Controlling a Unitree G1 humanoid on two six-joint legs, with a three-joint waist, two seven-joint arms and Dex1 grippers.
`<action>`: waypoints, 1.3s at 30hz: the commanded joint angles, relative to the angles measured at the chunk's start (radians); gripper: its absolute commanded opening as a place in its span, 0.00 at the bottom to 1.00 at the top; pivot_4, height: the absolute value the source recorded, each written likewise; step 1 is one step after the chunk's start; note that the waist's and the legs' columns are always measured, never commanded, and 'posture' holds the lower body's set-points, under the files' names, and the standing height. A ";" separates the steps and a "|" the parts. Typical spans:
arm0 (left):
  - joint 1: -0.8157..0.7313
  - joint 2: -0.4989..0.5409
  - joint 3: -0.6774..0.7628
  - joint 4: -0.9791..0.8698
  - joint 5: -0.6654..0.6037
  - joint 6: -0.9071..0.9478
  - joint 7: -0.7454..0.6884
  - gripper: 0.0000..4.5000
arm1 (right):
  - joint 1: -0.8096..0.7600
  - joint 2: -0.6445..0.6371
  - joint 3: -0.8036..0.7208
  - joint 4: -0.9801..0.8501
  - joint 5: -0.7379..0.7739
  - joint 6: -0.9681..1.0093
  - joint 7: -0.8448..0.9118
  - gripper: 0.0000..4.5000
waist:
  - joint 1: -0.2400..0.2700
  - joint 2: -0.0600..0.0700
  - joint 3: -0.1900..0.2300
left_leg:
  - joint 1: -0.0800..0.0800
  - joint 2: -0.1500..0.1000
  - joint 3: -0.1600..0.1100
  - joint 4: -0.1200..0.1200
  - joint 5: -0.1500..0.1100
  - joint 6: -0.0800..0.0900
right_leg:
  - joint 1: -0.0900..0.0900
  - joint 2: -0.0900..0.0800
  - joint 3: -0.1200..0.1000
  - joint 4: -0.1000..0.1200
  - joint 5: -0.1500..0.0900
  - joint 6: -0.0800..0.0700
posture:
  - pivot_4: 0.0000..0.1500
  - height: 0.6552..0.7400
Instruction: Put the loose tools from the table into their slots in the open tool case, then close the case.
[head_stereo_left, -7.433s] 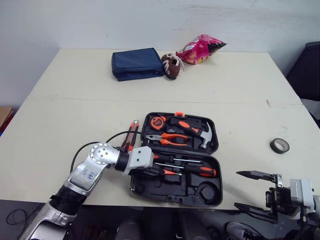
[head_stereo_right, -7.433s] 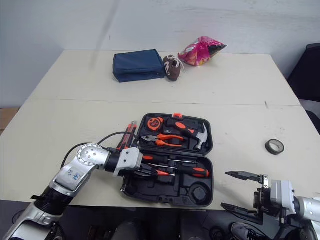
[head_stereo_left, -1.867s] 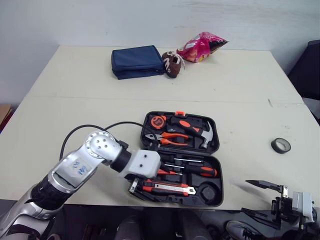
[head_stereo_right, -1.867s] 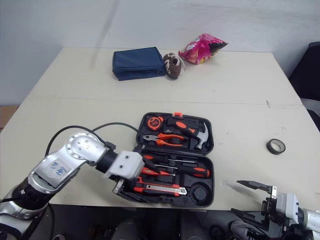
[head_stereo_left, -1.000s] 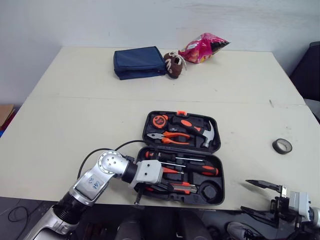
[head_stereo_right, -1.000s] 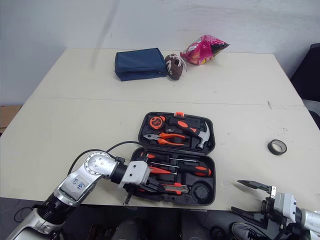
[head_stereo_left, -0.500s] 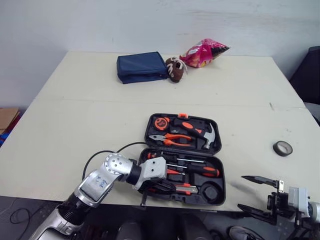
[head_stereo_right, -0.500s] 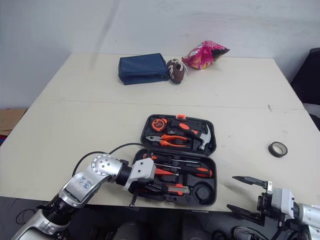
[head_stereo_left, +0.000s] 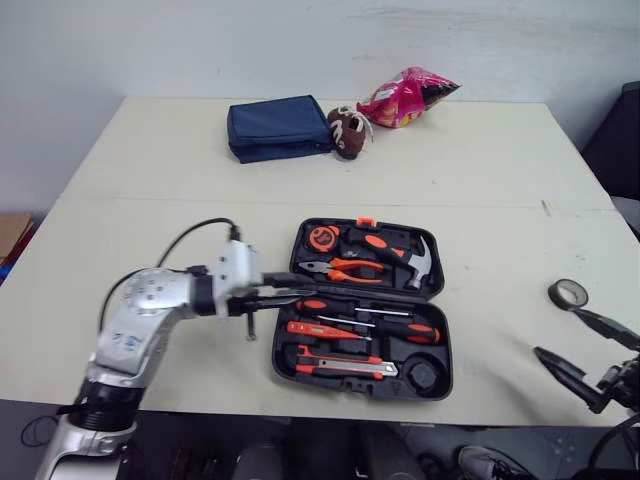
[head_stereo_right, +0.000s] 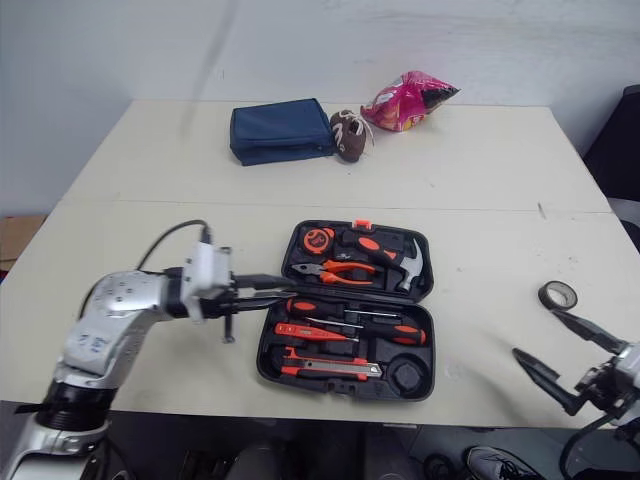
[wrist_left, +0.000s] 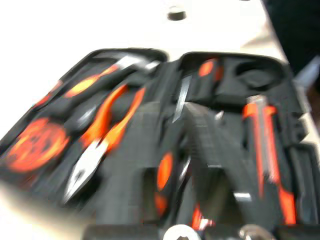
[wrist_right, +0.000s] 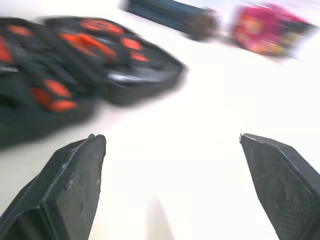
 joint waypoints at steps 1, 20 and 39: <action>0.020 0.070 0.142 0.138 0.021 -0.090 0.010 0.60 | 0.046 0.039 -0.092 -0.011 -0.022 -0.009 -0.074 1.00 | 0.001 -0.001 0.001 | -0.001 0.000 0.000 0.000 0.000 0.000 | -0.001 0.000 0.000 0.000 0.000 0.000 | 1.00 1.00; 0.131 0.146 0.415 0.473 0.009 -0.240 0.136 0.99 | 0.050 0.189 -0.209 -0.117 -0.082 0.039 -0.414 1.00 | -0.002 -0.006 0.002 | -0.004 -0.001 0.005 -0.004 -0.001 -0.007 | -0.012 -0.003 0.003 0.009 0.001 0.000 | 1.00 1.00; -0.034 0.086 0.091 -0.162 -0.189 0.115 0.039 0.99 | -0.283 -0.618 0.183 -0.013 -0.157 0.940 -0.081 1.00 | -0.001 -0.010 0.008 | -0.005 0.001 0.012 -0.002 0.003 -0.002 | -0.014 0.006 0.013 0.006 0.002 0.003 | 1.00 1.00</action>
